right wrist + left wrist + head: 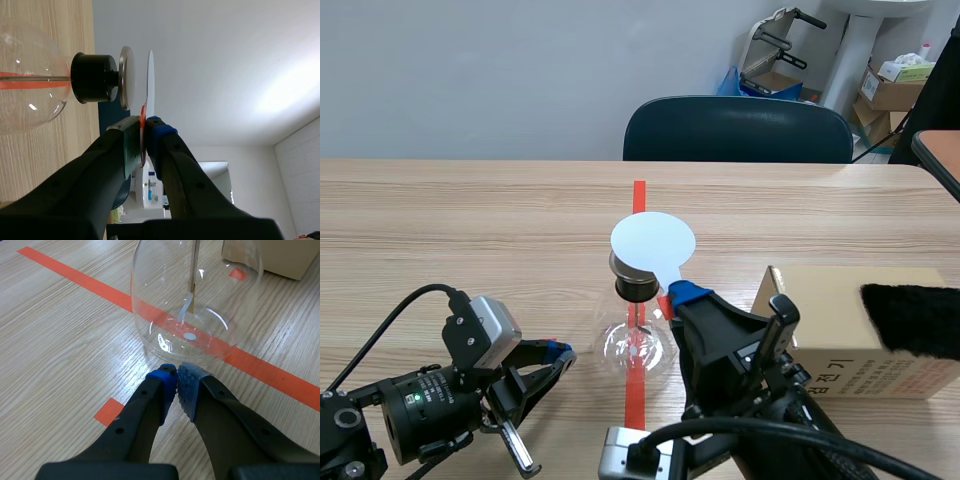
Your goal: Do the electroscope experiment
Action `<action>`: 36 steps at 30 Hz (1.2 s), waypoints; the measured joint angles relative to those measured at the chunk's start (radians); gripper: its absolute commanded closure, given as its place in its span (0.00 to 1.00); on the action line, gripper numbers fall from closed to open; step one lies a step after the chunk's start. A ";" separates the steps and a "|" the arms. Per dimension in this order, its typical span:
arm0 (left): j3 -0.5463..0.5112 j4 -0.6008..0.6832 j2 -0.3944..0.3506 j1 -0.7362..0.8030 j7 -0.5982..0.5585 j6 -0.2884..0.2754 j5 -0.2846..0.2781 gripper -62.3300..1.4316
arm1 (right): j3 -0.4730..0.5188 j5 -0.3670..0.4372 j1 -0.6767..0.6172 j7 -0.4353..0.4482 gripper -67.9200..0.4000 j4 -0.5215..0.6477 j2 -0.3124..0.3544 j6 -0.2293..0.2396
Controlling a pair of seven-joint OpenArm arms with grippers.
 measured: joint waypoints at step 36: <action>0.000 0.000 0.000 0.000 0.000 0.000 0.000 0.89 | 0.000 0.000 0.000 -0.051 0.97 0.000 0.000 0.000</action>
